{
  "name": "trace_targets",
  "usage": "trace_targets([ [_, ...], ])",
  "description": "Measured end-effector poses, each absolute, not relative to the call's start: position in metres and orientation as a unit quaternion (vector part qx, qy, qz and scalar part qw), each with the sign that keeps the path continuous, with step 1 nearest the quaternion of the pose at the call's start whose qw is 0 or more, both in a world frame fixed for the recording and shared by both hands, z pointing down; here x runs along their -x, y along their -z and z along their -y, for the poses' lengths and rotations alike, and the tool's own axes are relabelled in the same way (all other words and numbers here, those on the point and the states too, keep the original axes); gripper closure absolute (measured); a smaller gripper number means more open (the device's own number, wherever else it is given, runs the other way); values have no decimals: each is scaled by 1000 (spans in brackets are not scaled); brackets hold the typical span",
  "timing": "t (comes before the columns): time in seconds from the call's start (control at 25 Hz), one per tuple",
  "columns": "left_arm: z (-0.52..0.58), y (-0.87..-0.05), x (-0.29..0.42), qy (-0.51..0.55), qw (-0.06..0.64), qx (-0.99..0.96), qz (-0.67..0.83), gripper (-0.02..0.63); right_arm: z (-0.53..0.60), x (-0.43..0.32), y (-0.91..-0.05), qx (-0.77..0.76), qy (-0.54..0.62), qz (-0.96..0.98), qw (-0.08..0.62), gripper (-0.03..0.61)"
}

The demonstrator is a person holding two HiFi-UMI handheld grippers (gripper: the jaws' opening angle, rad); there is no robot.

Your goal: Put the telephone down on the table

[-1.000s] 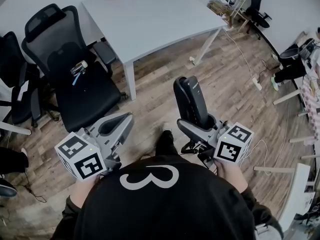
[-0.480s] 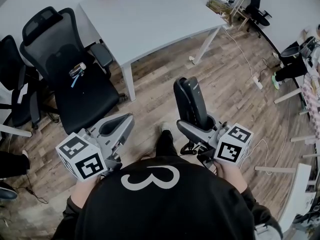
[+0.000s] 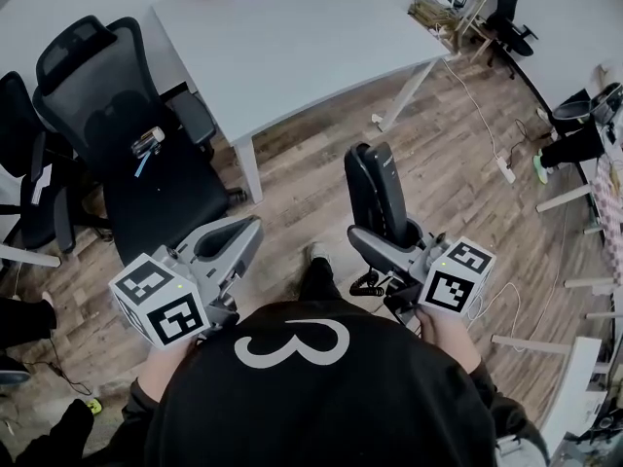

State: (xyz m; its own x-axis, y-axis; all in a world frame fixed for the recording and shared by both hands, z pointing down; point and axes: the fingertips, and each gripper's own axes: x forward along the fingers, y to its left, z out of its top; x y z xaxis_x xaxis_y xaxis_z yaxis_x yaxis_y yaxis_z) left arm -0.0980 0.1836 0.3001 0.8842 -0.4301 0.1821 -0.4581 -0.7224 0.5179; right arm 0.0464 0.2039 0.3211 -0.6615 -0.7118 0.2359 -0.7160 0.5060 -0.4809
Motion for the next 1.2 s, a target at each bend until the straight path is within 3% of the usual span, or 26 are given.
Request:
trace_targets([
  [1.2, 44, -313, -65, -38, 311, -907, 282, 603, 30, -201, -317, -388, -276, 880, 3, 290],
])
